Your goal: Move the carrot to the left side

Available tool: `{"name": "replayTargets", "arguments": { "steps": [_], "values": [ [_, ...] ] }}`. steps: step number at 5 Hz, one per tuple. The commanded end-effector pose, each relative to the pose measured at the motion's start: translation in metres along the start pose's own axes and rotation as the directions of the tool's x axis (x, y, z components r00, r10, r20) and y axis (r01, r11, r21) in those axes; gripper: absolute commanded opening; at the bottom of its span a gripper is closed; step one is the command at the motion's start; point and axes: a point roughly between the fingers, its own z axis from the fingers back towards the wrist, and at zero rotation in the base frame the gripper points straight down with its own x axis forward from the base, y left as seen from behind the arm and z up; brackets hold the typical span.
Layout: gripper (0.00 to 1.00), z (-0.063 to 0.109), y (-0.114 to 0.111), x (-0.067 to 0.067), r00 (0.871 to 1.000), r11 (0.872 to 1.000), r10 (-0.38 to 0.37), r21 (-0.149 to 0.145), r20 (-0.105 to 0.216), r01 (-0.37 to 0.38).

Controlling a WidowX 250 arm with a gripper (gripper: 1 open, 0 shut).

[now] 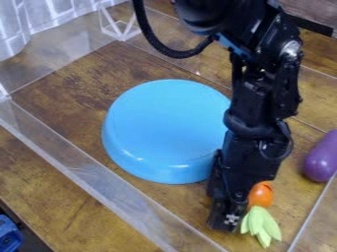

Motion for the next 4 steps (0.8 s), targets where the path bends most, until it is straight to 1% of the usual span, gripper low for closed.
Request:
{"name": "replayTargets", "arguments": {
  "steps": [1, 3, 4],
  "values": [
    [0.00, 0.0124, 0.0044, -0.0005, 0.999, 0.999, -0.008, 0.039, 0.041, 0.006],
    [0.00, 0.0074, 0.0005, 0.0014, 0.999, 0.999, -0.013, 0.043, 0.040, 0.011],
    [0.00, 0.0070, 0.0024, 0.0070, 0.999, 0.999, 0.002, 0.044, 0.042, -0.004]
  ]
}}
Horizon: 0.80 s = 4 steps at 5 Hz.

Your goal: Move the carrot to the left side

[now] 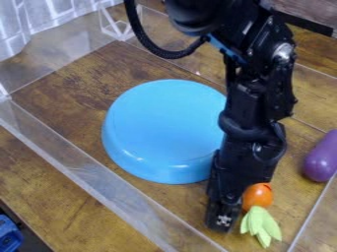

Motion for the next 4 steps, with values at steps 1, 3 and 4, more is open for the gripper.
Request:
{"name": "replayTargets", "arguments": {
  "steps": [1, 3, 4],
  "values": [
    [0.00, 0.006, 0.002, 0.011, 1.000, 1.000, 0.002, 0.017, 0.022, -0.003],
    [0.00, 0.006, 0.022, 0.018, 1.000, 1.000, -0.013, 0.022, 0.021, 0.013],
    [0.00, 0.005, 0.018, 0.022, 0.997, 0.997, -0.076, 0.026, 0.013, 0.076]
  ]
}}
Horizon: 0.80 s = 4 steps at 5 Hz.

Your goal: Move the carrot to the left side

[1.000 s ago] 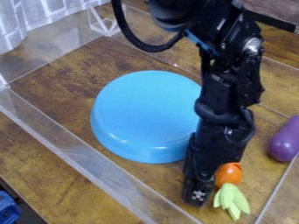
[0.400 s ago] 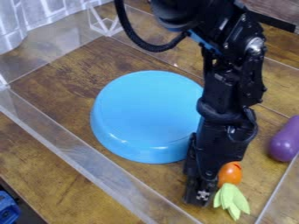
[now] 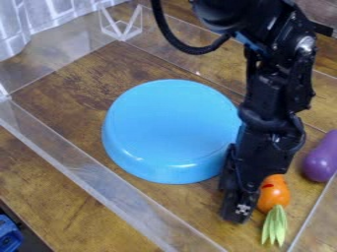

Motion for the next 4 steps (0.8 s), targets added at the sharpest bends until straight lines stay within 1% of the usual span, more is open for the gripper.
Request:
{"name": "replayTargets", "arguments": {
  "steps": [1, 3, 4],
  "values": [
    [0.00, 0.006, -0.007, 0.006, 0.995, 0.995, -0.102, 0.010, -0.006, 0.102],
    [0.00, 0.014, 0.000, 0.010, 0.994, 0.995, -0.104, 0.005, -0.021, 0.104],
    [0.00, 0.020, -0.002, 0.009, 0.993, 0.993, -0.114, 0.003, -0.029, 0.114]
  ]
}}
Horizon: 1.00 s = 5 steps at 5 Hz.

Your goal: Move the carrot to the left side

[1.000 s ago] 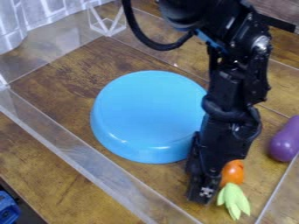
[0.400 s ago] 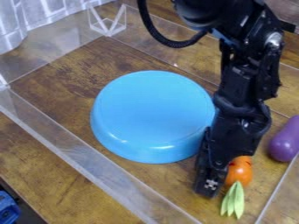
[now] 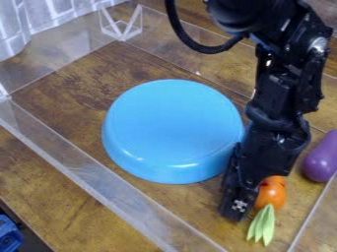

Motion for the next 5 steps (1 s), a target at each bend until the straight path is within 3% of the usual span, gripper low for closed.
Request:
{"name": "replayTargets", "arguments": {
  "steps": [1, 2, 5],
  "values": [
    [0.00, 0.024, 0.000, 0.006, 0.999, 0.999, -0.035, 0.042, 0.028, 0.034],
    [0.00, 0.030, -0.002, 0.005, 0.999, 0.998, -0.045, 0.039, 0.019, 0.044],
    [0.00, 0.013, -0.013, 0.037, 0.997, 0.997, -0.067, 0.029, 0.038, 0.065]
  ]
}}
